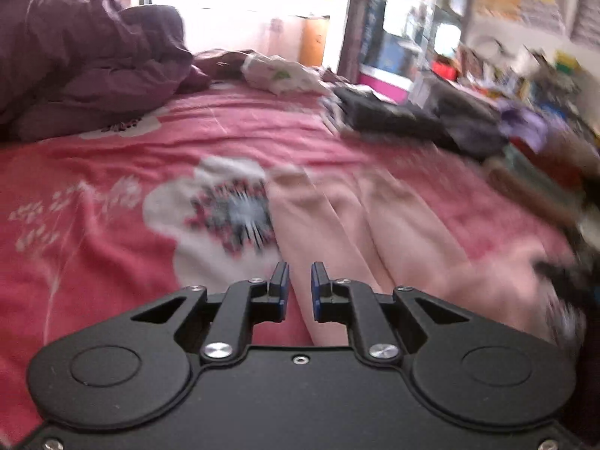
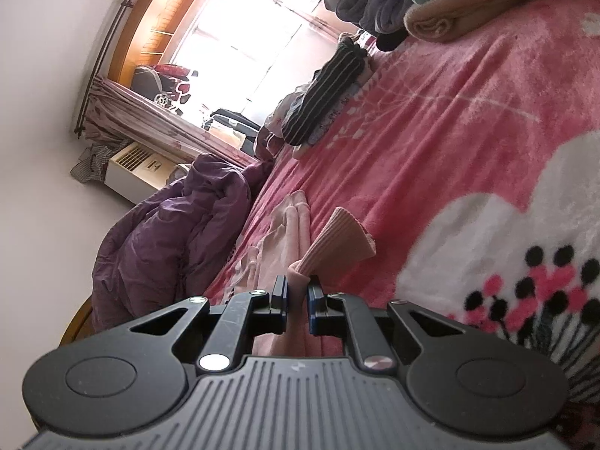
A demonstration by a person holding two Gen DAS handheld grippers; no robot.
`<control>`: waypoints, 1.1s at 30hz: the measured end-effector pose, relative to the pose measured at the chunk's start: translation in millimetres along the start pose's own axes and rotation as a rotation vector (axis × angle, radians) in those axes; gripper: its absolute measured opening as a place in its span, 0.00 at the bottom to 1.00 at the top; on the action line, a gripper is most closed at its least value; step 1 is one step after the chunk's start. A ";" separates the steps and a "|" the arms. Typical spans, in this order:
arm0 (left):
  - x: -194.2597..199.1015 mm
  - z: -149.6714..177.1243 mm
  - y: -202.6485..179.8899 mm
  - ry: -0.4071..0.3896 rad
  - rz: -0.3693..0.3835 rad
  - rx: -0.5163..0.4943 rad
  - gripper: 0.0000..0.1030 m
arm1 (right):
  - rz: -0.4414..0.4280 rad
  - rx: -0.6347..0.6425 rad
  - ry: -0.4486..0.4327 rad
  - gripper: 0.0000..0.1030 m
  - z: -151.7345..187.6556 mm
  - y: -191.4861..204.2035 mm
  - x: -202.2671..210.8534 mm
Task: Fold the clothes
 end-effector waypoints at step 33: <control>54.1 72.2 -89.4 -0.005 0.313 -0.198 0.47 | 0.145 0.097 0.027 0.12 -29.9 52.6 -23.3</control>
Point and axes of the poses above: each gripper's, at about its wrist camera, not at the fingertips, and x roughly against the way its jaws point, y to its left, z to its underside, the point moved 8 cm from there along -x, roughly the way its jaws point, and after that the axes turned 10 degrees about -y, right-handed, at the moved point
